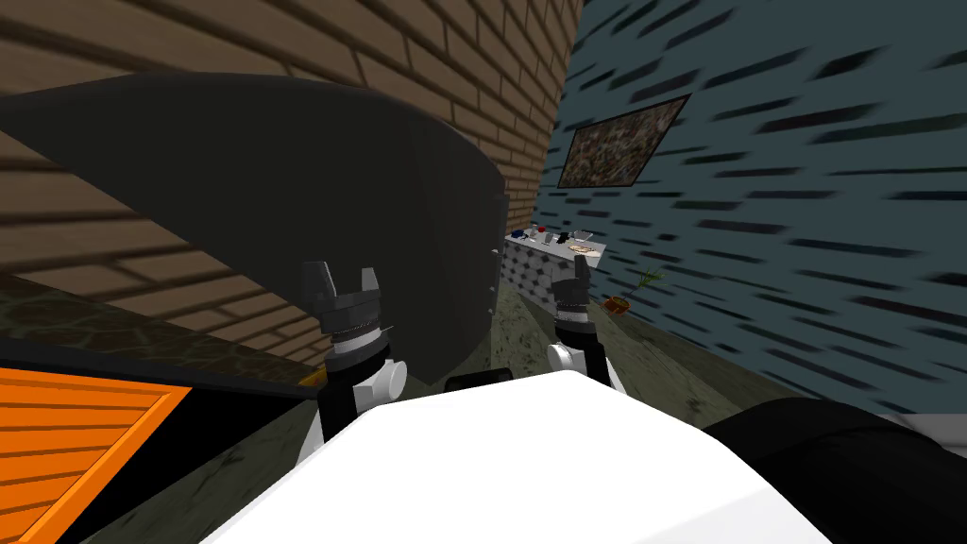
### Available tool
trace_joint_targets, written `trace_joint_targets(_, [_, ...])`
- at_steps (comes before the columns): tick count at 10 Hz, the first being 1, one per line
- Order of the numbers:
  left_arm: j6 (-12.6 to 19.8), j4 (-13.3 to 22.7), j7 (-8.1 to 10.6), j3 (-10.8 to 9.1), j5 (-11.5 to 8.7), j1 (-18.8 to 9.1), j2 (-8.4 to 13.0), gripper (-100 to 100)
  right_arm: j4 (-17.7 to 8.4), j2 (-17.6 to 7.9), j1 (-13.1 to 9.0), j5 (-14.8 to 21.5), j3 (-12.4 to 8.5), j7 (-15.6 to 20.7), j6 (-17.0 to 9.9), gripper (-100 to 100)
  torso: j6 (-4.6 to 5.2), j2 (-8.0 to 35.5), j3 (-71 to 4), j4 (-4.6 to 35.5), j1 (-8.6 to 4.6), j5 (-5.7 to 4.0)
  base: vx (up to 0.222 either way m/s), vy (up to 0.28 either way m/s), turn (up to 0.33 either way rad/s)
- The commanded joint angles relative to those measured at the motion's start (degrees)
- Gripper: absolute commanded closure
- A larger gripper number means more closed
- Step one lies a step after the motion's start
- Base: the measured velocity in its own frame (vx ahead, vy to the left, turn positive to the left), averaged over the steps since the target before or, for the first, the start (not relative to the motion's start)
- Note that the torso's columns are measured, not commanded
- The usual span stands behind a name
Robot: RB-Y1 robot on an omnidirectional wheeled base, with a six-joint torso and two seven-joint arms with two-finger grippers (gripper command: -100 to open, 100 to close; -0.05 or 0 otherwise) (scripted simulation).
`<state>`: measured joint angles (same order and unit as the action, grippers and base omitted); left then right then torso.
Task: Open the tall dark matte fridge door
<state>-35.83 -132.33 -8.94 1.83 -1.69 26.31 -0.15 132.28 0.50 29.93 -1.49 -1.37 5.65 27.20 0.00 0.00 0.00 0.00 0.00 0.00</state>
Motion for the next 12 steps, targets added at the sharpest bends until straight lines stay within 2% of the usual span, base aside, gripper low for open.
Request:
trace_joint_targets(1, [0.0,0.0,0.00,0.00,0.0,0.0,0.0,0,0.0,0.0,0.0,0.0,0.0,0.0,0.0,0,0.00,2.3,-4.7,2.3,0.00,0.00,0.000,0.000,0.000])
trace_joint_targets(9, [0.0,0.0,0.00,0.00,0.0,0.0,0.0,0,0.0,0.0,0.0,0.0,0.0,0.0,0.0,0,0.00,35.4,-70.7,35.4,0.00,0.00,0.000,0.000,0.000])
trace_joint_targets(10, [0.9,-0.2,0.02,-0.01,0.0,-0.3,2.2,-100,0.0,0.0,0.0,0.0,0.0,0.0,0.0,0,0.00,39.6,-79.2,39.6,0.00,0.00,0.011,-0.010,-0.018])
trace_joint_targets(12, [2.9,-0.7,0.07,-0.04,0.1,-1.0,5.0,-100,0.0,0.0,0.0,0.0,0.0,0.0,0.0,0,0.00,42.1,-84.3,42.0,-0.06,-0.01,0.012,-0.031,-0.026])
